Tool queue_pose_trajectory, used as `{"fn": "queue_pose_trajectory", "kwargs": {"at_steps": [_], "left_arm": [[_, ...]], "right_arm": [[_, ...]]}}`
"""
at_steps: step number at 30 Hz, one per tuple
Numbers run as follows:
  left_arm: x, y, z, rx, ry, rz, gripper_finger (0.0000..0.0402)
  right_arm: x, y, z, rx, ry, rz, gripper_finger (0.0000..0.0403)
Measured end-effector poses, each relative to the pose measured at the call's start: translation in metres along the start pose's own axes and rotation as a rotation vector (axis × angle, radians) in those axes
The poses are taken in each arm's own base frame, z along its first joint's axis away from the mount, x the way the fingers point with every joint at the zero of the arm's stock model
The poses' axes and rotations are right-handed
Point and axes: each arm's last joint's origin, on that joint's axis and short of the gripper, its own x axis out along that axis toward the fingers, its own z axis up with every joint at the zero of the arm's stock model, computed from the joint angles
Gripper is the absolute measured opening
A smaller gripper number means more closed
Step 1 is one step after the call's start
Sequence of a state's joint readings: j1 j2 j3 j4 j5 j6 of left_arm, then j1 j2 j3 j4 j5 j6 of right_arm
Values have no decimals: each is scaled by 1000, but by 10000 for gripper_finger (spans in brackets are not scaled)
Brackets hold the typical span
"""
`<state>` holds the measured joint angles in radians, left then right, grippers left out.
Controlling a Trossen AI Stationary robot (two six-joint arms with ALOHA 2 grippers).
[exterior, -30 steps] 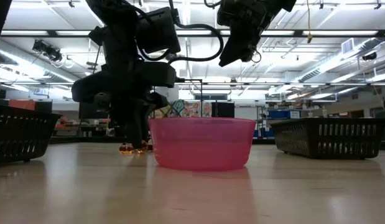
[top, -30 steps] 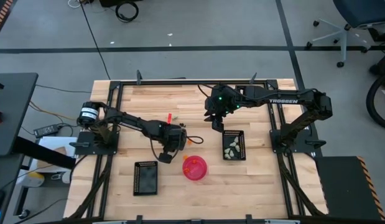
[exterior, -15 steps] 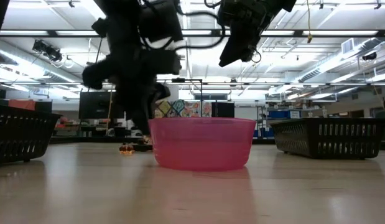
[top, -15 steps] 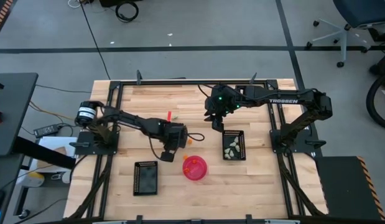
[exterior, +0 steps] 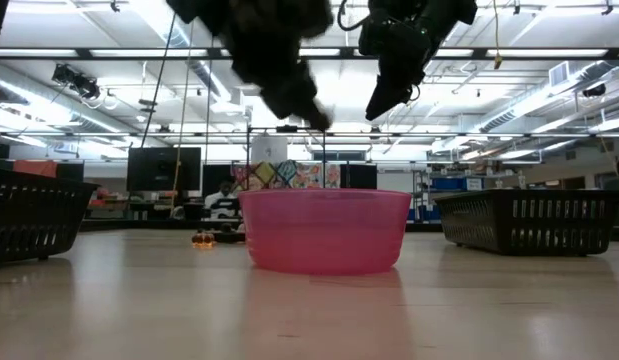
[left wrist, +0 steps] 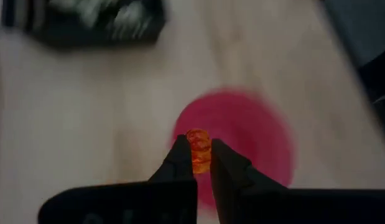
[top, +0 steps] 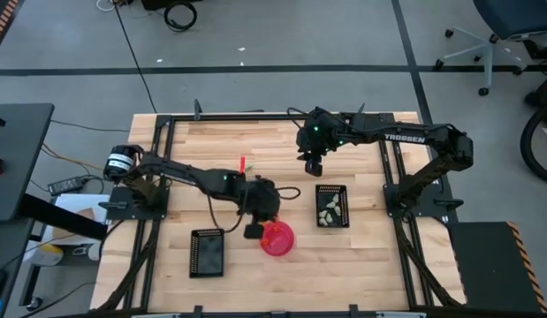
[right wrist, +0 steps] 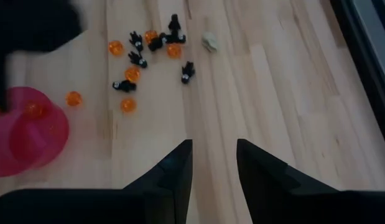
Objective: Sort Halloween decoration
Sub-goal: Put the orange pumpkin toy into the pink bowl
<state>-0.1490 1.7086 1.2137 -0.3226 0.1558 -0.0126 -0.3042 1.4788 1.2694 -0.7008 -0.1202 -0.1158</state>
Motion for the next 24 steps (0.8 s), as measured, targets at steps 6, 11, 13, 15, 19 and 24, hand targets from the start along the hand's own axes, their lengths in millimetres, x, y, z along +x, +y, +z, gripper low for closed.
{"fn": "queue_pose_trajectory", "kwargs": {"at_steps": [6,11,13,15,19,24], "left_arm": [[26,-25,-3,-70,-27,-47,14],[46,-26,-13,-154,23,-33,14],[52,-24,-16,-194,37,-28,14],[57,-23,-20,-226,56,-23,14],[62,-22,-23,-278,72,-6,24],[61,-19,-22,-285,63,24,78]], "right_arm": [[0,-3,-2,-12,17,6,129],[0,-3,-2,-45,18,7,129],[0,-3,-2,-58,17,7,129],[0,-3,-2,-65,17,8,129],[0,-3,-2,-79,16,8,129],[0,-3,-1,-79,9,7,129]]}}
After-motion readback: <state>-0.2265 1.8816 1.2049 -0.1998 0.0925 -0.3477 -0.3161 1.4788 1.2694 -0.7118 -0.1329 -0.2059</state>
